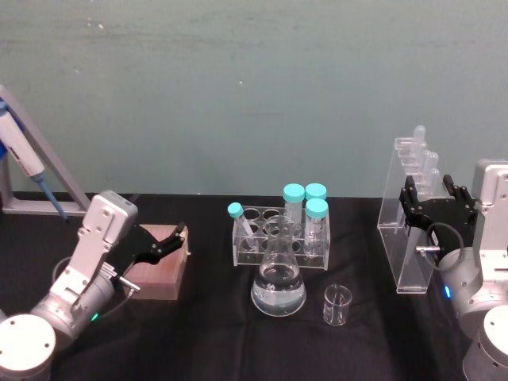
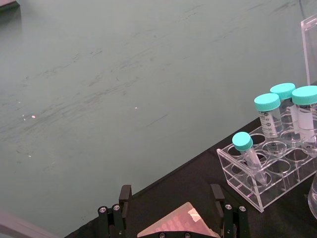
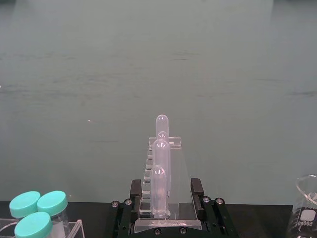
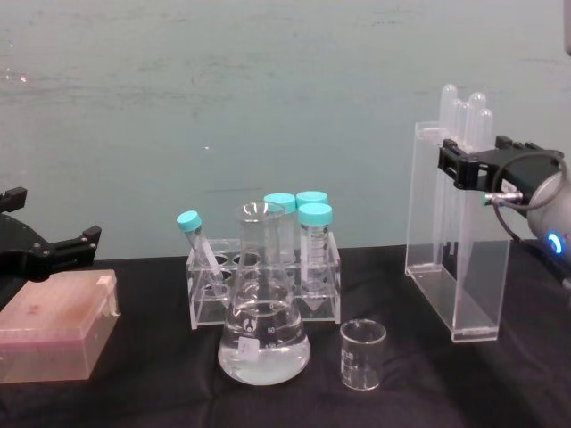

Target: Place the experimental apparatus aside using one hand.

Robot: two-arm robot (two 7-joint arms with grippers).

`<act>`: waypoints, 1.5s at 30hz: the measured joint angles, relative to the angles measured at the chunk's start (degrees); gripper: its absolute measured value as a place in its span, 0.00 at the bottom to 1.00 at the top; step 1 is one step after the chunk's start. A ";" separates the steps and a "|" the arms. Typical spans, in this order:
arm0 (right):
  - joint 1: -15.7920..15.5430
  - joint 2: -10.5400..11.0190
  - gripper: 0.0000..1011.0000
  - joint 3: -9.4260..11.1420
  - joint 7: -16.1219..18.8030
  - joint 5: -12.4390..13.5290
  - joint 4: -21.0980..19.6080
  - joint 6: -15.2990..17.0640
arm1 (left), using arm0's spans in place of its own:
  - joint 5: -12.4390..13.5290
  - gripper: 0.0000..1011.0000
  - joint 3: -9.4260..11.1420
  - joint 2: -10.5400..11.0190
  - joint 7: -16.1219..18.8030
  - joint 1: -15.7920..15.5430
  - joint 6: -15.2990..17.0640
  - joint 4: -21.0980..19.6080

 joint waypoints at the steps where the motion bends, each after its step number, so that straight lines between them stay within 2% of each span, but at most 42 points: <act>1: 0.02 -0.06 0.59 0.10 -0.07 0.06 0.00 0.05 | 0.00 0.99 0.00 0.00 0.00 0.00 0.00 0.00; 10: 0.36 -0.43 0.59 0.97 -0.26 0.66 0.37 -0.05 | 0.00 0.99 0.00 0.00 0.00 0.00 0.00 0.00; 16: 0.51 -0.41 0.59 1.16 -0.21 0.78 0.52 -1.43 | 0.00 0.99 0.00 0.00 0.00 0.00 0.00 0.00; 27: 0.77 -0.30 0.59 0.97 -0.21 0.03 0.70 -4.37 | 0.00 0.99 0.00 0.00 0.00 0.00 0.00 0.00; 45: 1.17 0.26 0.59 1.59 -0.64 -1.10 1.15 -5.85 | 0.00 0.99 0.00 0.00 0.00 0.00 0.00 0.00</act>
